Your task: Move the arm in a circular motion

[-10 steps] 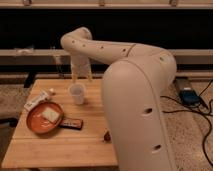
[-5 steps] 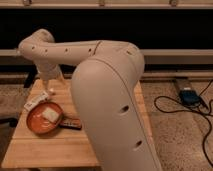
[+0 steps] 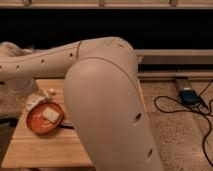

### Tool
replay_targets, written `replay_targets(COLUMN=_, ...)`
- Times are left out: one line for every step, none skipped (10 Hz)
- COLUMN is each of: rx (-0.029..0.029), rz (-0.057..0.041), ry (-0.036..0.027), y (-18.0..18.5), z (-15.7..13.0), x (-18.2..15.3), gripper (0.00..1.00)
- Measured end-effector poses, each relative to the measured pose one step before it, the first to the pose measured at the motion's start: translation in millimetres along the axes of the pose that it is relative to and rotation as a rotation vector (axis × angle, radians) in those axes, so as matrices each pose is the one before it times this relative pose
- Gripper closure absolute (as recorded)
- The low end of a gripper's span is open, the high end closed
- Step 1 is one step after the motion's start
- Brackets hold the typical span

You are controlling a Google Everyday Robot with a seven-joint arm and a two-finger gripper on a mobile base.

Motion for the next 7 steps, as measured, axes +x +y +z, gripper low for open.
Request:
replay_targets(rx=0.00046, rz=-0.038, ry=-0.00576, y=18.53, z=-6.95, x=16.39, gripper=0.35)
replay_targets(rx=0.00026, rz=-0.03196, ry=-0.00117, y=16.02, z=-6.14, x=17.73, gripper=0.35)
replay_targets(rx=-0.00004, rz=-0.02768, ry=0.00167, y=14.6, z=-6.8, x=22.08, gripper=0.35)
replay_targets(rx=-0.00204, rz=-0.01347, ry=0.00478, y=9.01, z=-6.32, x=26.35, gripper=0.35)
replay_targets(rx=-0.00266, rz=0.00116, ry=0.00823, y=4.07, z=-4.93, x=26.36, gripper=0.35)
replay_targets(rx=0.00118, rz=0.00996, ry=0.01169, y=-0.91, z=-3.35, x=27.31, gripper=0.35)
replay_targets(rx=0.00272, rz=0.02086, ry=0.01387, y=-5.84, z=-0.83, x=23.18, gripper=0.35)
